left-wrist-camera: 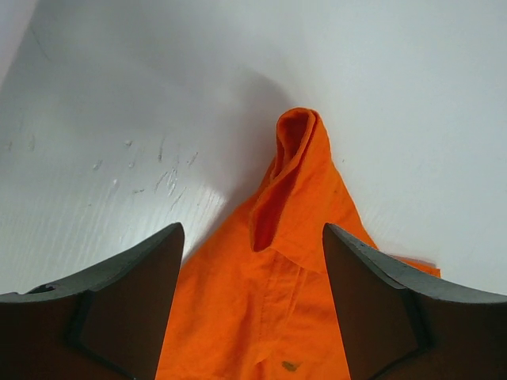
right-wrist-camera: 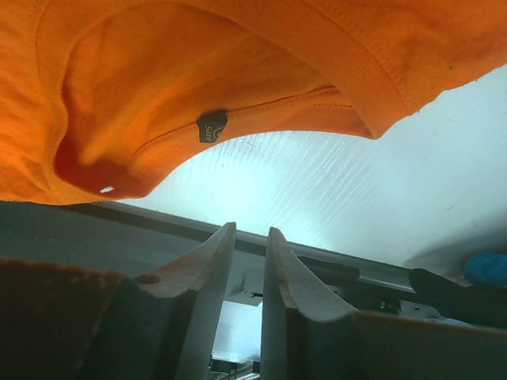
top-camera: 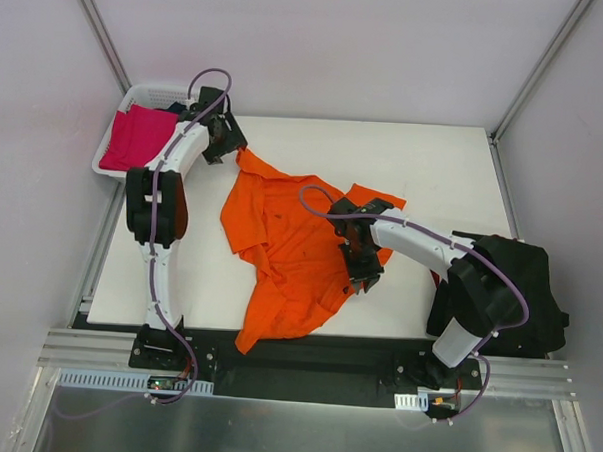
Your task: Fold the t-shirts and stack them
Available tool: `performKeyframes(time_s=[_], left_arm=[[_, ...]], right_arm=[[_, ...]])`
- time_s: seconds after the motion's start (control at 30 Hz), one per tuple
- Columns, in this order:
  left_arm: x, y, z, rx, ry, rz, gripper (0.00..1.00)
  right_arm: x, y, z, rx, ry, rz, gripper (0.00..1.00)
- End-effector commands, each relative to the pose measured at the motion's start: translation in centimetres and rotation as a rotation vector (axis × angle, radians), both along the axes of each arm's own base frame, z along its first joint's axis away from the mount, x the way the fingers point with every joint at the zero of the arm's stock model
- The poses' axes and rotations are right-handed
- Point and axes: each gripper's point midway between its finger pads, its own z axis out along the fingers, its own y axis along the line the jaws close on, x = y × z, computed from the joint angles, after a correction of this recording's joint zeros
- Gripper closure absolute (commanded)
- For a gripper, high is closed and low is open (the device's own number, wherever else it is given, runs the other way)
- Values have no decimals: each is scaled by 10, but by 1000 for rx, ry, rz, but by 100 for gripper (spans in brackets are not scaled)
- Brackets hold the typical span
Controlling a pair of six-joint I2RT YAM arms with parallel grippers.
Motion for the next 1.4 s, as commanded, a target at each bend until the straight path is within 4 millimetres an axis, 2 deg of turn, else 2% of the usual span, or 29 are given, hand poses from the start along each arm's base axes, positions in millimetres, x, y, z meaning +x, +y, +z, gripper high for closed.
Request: performKeyframes(time_s=[0.0, 0.13, 0.33, 0.43, 0.47, 0.57, 0.67, 0.7, 0.77, 0.97, 1.0, 1.07, 1.1, 1.23, 1.37], left_arm=[[-8, -11, -17, -38, 52, -37, 31], [-5, -18, -23, -72, 62, -55, 32], [-3, -18, -25, -70, 62, -55, 35], [-1, -17, -23, -64, 55, -51, 56], [-1, -17, -24, -64, 57, -49, 68], [-2, -17, -26, -67, 62, -48, 81], [-4, -17, -26, -68, 65, -47, 88], [-3, -17, -25, -70, 64, -44, 94], [-4, -20, -18, -86, 53, -46, 100], [8, -38, 19, -193, -14, -25, 100], [12, -45, 30, -225, -35, -41, 100], [17, -56, 39, -268, -54, -58, 100], [22, -66, 53, -316, -80, -96, 100], [36, -96, 55, -451, -81, -176, 100], [43, -104, 47, -489, -65, -166, 100]], right_arm=[[0, -2, 8, -19, -4, -4, 74], [0, -3, 8, -22, -4, -5, 74], [1, -2, 8, -25, -3, 3, 74], [1, -3, 7, -29, 0, 4, 74], [1, -3, 7, -29, 0, 4, 74], [1, -3, 7, -30, 3, 6, 74], [1, -3, 7, -30, 1, 9, 74], [1, -3, 7, -31, 2, 9, 74], [2, -2, 6, -30, 3, 10, 74], [2, 0, 4, -28, 12, 12, 75], [2, 0, 4, -28, 10, 15, 74], [3, 0, 5, -28, 8, 13, 75], [3, 0, 5, -30, 8, 15, 74], [3, -1, 5, -32, 8, 15, 75], [4, -1, 5, -33, 5, 15, 75]])
